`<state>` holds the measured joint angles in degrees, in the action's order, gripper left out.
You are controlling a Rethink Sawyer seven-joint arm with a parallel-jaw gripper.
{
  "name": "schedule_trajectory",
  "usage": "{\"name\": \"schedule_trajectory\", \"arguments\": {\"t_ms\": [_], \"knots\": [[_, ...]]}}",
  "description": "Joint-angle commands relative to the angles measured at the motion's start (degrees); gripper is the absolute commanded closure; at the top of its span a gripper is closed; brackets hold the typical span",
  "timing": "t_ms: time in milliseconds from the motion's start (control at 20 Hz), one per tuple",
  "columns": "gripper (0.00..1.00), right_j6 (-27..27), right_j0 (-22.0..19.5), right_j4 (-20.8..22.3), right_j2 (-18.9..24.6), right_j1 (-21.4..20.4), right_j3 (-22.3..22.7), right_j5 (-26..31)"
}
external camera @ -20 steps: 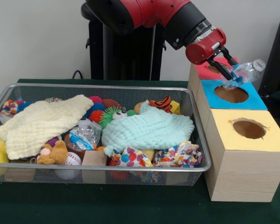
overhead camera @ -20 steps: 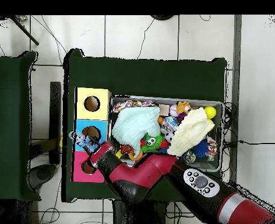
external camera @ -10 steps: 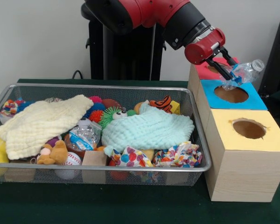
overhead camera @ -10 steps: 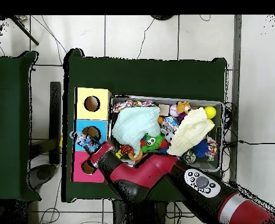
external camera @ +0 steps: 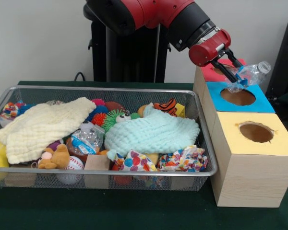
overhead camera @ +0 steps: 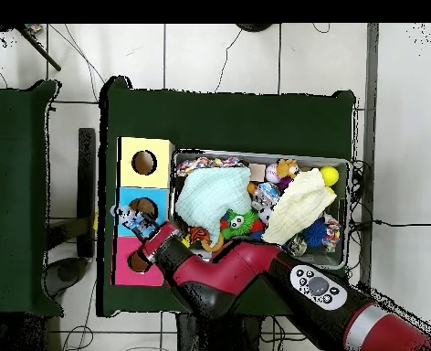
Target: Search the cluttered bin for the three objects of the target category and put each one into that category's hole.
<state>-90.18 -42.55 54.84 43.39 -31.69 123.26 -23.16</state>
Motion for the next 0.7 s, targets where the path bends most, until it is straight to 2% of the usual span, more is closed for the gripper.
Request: {"name": "schedule_trajectory", "arguments": {"t_ms": [50, 700], "knots": [[1.00, -8.08, -0.84, 2.41, -1.10, 1.61, -5.36, -4.31], [1.00, -7.38, -0.16, 1.74, -1.93, 1.41, -5.30, -5.47]]}}
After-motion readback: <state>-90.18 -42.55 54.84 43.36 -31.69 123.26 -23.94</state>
